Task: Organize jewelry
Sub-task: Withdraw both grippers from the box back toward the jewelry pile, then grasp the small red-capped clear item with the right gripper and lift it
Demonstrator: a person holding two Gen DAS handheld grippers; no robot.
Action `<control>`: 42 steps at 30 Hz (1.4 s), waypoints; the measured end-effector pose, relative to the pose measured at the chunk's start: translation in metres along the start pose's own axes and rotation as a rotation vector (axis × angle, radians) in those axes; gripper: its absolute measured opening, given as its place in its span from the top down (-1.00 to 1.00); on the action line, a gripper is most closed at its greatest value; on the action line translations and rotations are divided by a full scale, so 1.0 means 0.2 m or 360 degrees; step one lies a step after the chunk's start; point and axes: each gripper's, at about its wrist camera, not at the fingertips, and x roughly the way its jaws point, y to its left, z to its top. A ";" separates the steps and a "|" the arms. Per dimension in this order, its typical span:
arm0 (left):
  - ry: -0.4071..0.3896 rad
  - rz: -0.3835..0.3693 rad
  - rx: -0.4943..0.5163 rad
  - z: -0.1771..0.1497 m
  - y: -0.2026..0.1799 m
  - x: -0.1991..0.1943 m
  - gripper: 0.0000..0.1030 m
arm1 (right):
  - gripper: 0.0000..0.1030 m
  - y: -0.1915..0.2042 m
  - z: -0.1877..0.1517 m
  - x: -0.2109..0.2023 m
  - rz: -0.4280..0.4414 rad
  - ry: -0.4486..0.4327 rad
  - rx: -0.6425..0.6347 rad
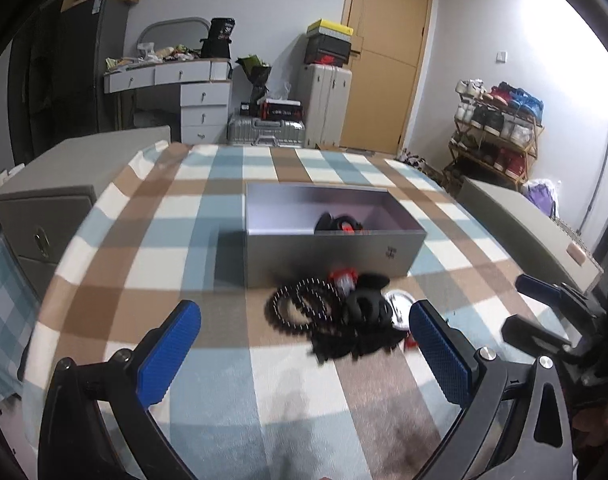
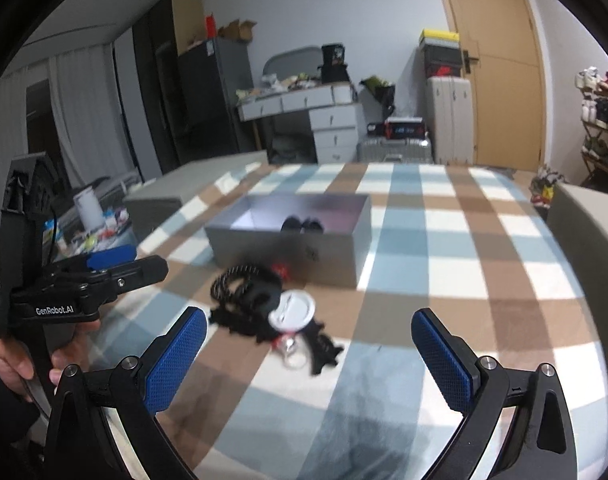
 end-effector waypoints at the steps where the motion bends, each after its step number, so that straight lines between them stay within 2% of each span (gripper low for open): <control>1: 0.0017 -0.0007 0.0003 -0.01 0.00 0.00 -0.97 | -1.00 0.01 -0.01 0.01 0.0007 0.0026 -0.0010; 4: 0.0054 -0.0019 -0.0010 -0.04 0.00 0.02 -0.97 | -1.00 0.04 -0.04 0.06 0.0022 0.0091 -0.0035; 6: 0.0068 -0.0024 -0.0023 -0.04 0.01 0.02 -0.97 | -0.93 0.06 -0.05 0.09 0.0058 0.0124 -0.0051; 12: 0.0097 -0.0028 -0.0060 -0.06 0.04 0.02 -0.97 | -0.52 0.11 -0.05 0.17 0.0171 0.0194 -0.0053; 15: 0.0118 -0.0034 -0.0086 -0.08 0.06 0.03 -0.97 | -0.43 0.12 -0.05 0.21 0.0136 0.0228 -0.0078; 17: 0.0130 -0.0031 -0.0102 -0.09 0.07 0.03 -0.97 | -0.27 0.12 -0.05 0.24 0.0130 0.0258 -0.0080; 21: 0.0159 -0.0038 -0.0136 -0.10 0.10 0.04 -0.97 | -0.23 0.11 -0.05 0.27 0.0122 0.0311 -0.0068; 24: 0.0171 -0.0049 -0.0151 -0.10 0.11 0.04 -0.97 | -0.21 0.13 -0.05 0.27 0.0070 0.0324 -0.0138; 29: 0.0175 -0.0048 -0.0154 -0.11 0.12 0.04 -0.97 | 0.21 0.16 -0.04 0.32 0.0004 0.0383 -0.0216; 31: 0.0178 -0.0050 -0.0156 -0.11 0.13 0.04 -0.97 | 0.27 0.16 -0.05 0.33 -0.0006 0.0402 -0.0224; 36: 0.0189 -0.0056 -0.0144 -0.11 0.12 0.04 -0.97 | 0.29 0.17 -0.05 0.35 -0.0048 0.0426 -0.0255; 42: 0.0189 -0.0054 -0.0134 -0.11 0.11 0.04 -0.97 | 0.59 0.16 -0.05 0.35 -0.0098 0.0424 -0.0254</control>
